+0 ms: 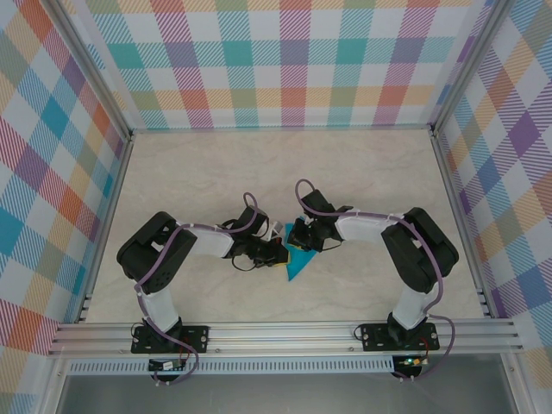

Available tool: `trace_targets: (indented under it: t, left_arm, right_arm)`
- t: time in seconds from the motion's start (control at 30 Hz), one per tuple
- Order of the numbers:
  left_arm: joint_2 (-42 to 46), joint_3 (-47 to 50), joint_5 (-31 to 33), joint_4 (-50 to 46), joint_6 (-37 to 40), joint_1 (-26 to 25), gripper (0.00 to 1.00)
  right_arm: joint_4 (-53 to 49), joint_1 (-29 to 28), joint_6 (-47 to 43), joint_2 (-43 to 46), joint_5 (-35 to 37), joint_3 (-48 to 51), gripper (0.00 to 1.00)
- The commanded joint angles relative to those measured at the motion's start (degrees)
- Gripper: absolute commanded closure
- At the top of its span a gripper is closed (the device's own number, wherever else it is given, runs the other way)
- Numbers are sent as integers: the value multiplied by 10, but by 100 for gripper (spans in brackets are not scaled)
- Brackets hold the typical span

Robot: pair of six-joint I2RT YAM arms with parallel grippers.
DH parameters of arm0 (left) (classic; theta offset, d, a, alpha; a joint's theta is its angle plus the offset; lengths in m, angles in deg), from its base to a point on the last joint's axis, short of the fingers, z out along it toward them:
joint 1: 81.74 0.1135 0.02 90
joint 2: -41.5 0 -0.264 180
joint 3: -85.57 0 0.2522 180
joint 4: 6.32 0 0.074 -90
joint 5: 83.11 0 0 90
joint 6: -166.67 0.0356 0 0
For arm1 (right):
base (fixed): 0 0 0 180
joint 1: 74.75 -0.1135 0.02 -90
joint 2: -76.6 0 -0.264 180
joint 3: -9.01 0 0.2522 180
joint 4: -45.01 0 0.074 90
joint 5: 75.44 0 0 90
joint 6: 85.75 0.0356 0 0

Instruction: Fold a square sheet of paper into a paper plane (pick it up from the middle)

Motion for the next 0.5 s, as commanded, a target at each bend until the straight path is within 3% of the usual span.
trace_targets:
  t: [0.0,0.47]
  left_arm:
    - [-2,1,2,-25,9,4,100]
    - [3,13,3,-13,5,4,100]
  right_arm:
    - [-25,-3,6,-6,15,-13,85]
    - [-30,-2,-14,65,15,-23,83]
